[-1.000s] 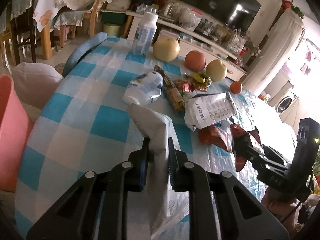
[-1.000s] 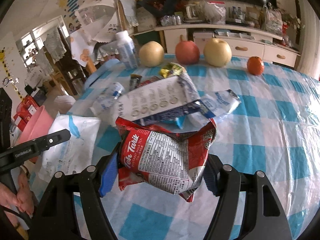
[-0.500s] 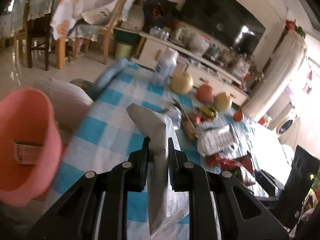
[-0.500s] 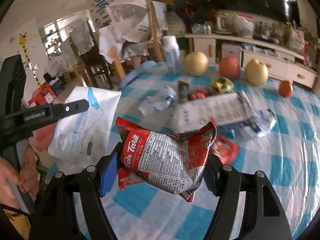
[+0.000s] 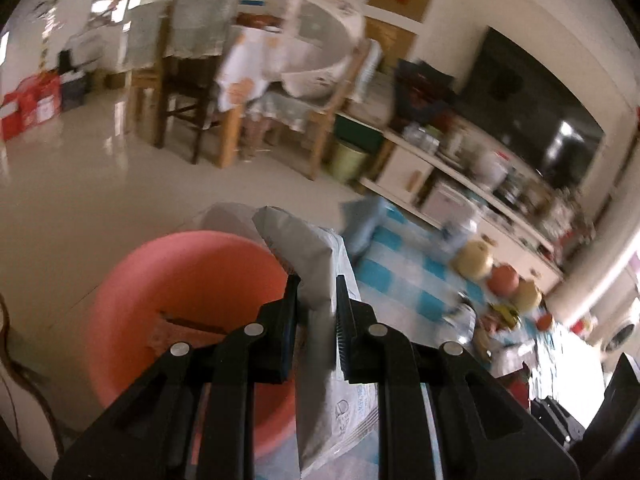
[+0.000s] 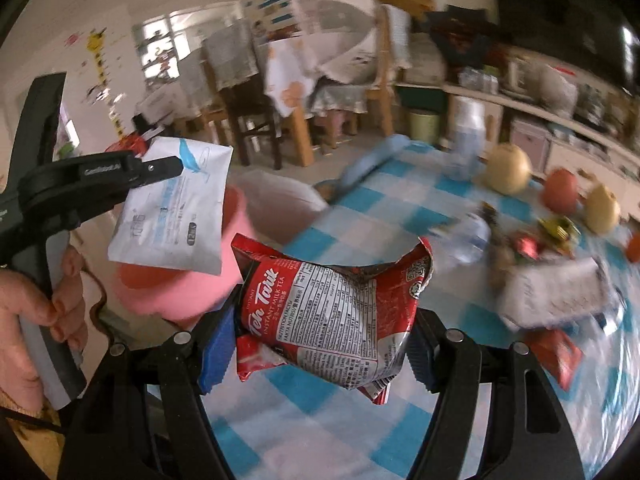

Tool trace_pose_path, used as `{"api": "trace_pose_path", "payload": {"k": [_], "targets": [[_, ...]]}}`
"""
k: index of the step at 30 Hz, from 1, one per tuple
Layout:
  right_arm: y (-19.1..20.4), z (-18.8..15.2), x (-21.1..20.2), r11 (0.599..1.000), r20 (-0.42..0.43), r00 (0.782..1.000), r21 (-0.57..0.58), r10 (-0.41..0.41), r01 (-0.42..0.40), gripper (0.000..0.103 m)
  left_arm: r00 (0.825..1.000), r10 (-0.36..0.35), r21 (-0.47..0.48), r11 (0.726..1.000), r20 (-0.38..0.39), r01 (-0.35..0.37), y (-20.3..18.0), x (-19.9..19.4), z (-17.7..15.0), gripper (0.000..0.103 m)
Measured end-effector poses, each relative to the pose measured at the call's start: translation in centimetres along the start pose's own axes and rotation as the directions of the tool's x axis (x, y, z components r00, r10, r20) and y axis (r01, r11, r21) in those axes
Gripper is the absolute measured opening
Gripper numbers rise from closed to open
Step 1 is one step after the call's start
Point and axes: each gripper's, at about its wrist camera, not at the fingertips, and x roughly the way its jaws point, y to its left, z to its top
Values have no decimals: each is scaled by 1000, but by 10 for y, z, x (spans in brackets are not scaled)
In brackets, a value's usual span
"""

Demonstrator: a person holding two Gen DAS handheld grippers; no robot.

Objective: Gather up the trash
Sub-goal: 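Open the left tool over the pink bucket while the right tool releases the snack bag into it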

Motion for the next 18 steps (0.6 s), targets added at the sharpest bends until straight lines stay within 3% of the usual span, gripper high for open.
{"api": "trace_pose_path", "payload": {"k": [3, 15, 17, 18], "targets": [[29, 15, 18, 998, -8, 1000, -53, 26, -26, 72, 996, 84, -36, 996, 9, -83, 26, 0, 6, 19], [112, 54, 89, 974, -46, 997, -217, 59, -68, 75, 977, 210, -133, 968, -35, -213, 83, 16, 17, 20], [114, 53, 92, 973, -26, 999, -224, 44, -49, 85, 971, 234, -131, 962, -56, -239, 87, 19, 17, 26], [114, 53, 91, 975, -10, 999, -217, 41, -42, 88, 969, 241, -128, 960, -59, -247, 87, 19, 17, 33]]}}
